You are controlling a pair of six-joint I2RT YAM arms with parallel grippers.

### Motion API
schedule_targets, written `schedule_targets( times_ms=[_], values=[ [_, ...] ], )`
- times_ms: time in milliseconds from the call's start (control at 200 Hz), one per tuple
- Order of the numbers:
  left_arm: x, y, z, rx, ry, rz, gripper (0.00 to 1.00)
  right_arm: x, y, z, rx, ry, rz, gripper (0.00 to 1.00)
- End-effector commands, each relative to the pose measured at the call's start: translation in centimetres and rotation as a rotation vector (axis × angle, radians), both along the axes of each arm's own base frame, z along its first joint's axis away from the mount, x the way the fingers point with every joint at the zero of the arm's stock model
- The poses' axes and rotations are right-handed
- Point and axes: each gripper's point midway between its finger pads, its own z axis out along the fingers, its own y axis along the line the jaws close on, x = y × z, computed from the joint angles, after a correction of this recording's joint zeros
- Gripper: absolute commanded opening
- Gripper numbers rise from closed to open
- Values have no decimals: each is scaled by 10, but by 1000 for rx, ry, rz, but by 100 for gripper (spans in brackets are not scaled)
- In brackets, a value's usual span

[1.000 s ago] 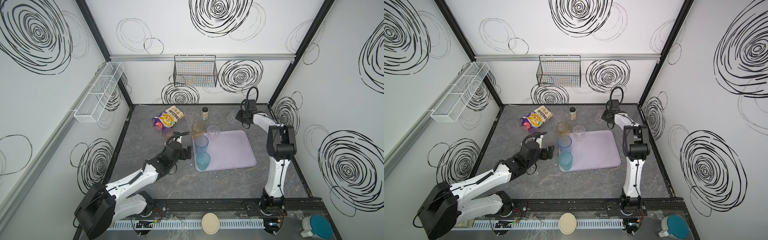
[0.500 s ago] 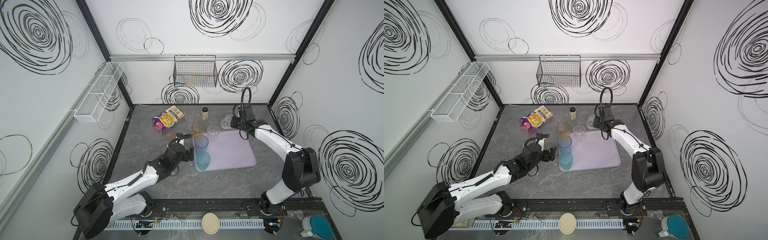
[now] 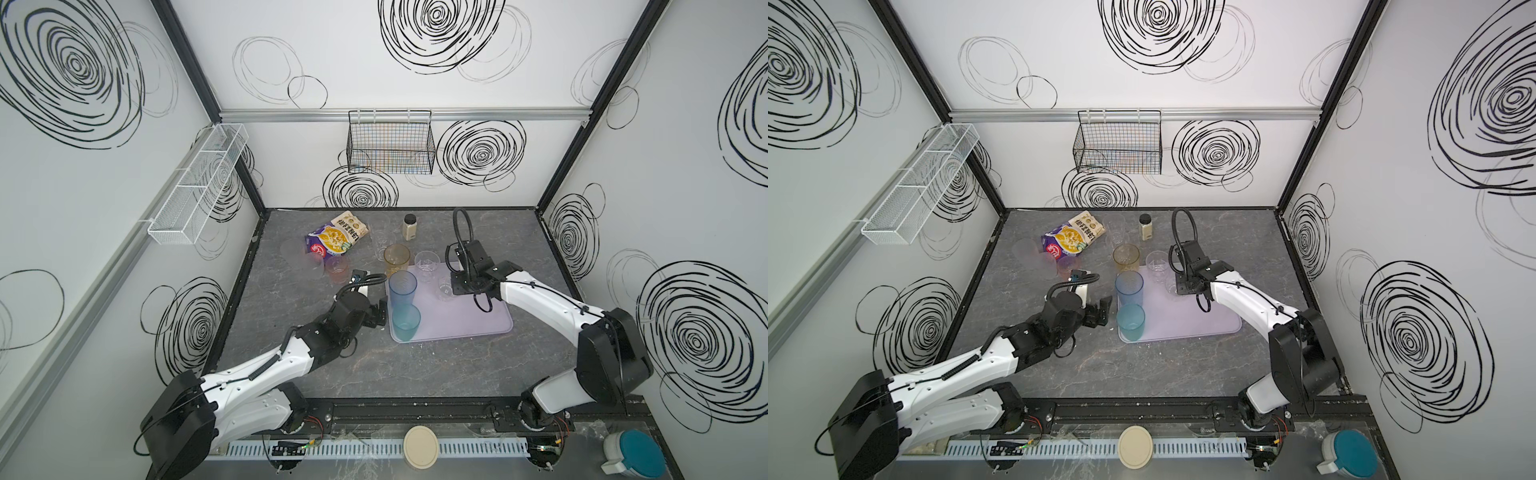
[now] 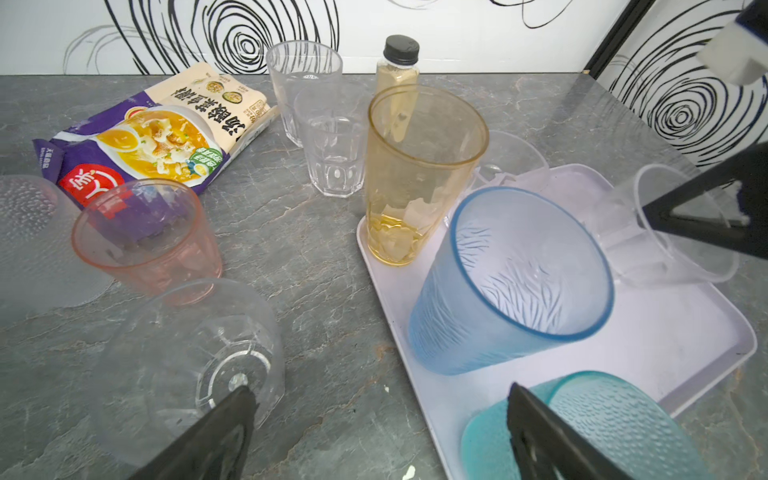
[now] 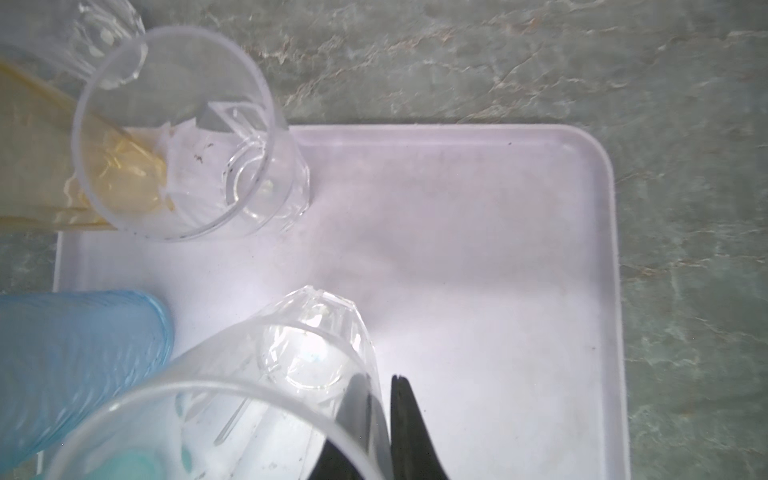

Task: Place the glasses into the tray
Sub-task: 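Carry the second clear glass with the right gripper onto the tray, then lower the clear glass beside the first clear glass and open the right gripper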

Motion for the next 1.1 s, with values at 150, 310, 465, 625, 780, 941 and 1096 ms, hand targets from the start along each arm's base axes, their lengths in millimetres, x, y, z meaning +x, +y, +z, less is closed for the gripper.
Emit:
schedule_targets(
  times_ms=[150,310,465,625,780,941,1096],
  values=[
    [4,21,10,-52,-31,56,97,15,26,-10,-46,-9,30,3],
    [2,25,6,-74,-23,81,97,19,36,-21,-56,19,46,5],
    [2,28,5,-64,-27,90,97,25,37,-20,-66,5,36,21],
    [3,24,4,-77,-20,76,97,31,41,-19,-41,-7,31,16],
    [3,21,1,-72,-6,68,97,44,44,-20,-24,-32,5,11],
    [1,25,4,-70,-14,77,97,49,45,-22,-30,-26,3,11],
    [3,25,10,-77,-27,79,97,50,45,-20,-32,-24,3,11]
  ],
)
